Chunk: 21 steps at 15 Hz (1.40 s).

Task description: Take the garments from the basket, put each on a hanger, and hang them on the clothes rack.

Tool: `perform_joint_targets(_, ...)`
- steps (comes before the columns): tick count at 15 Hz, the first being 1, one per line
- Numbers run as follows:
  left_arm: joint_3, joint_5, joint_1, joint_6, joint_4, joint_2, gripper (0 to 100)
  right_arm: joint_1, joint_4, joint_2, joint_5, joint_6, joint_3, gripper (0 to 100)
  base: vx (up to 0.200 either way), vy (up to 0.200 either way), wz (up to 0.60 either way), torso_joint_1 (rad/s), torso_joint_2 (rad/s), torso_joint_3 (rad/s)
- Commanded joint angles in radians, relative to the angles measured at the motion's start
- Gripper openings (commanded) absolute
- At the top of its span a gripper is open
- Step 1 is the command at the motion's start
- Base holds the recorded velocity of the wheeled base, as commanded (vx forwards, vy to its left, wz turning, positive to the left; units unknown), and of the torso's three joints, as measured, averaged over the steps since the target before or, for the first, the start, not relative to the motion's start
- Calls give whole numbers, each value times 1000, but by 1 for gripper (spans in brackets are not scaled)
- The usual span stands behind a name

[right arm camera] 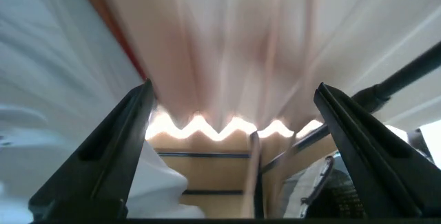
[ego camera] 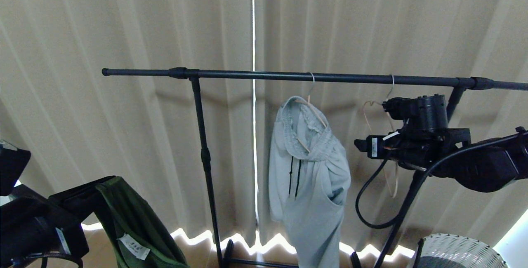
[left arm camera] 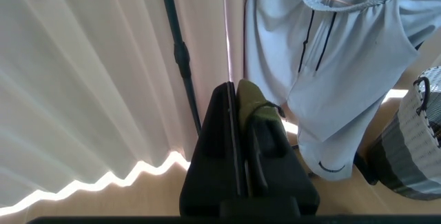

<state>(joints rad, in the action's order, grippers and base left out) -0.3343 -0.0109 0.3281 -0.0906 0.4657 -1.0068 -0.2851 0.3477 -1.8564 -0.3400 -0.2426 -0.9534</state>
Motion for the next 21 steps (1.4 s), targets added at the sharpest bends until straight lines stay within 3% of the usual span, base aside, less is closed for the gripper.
perform_joint_targets(1,0,0,0,0,1,-3,0,4,-15,2,9,-1,-15,100,0,0,0,0,0,0)
perform_joint_targets(8,4,0,0,-1,1,-3,0,21,-41,-26,-2,5,-59,100,0,0,0,0,0,0)
perform_joint_targets(9,4,0,0,0,1,-3,0,23,-42,-26,-2,5,-54,0,0,0,0,0,0,0)
perform_joint_targets(21,6,0,0,-1,1,-1,0,58,-36,31,-5,39,-11,0,0,0,0,0,0,0)
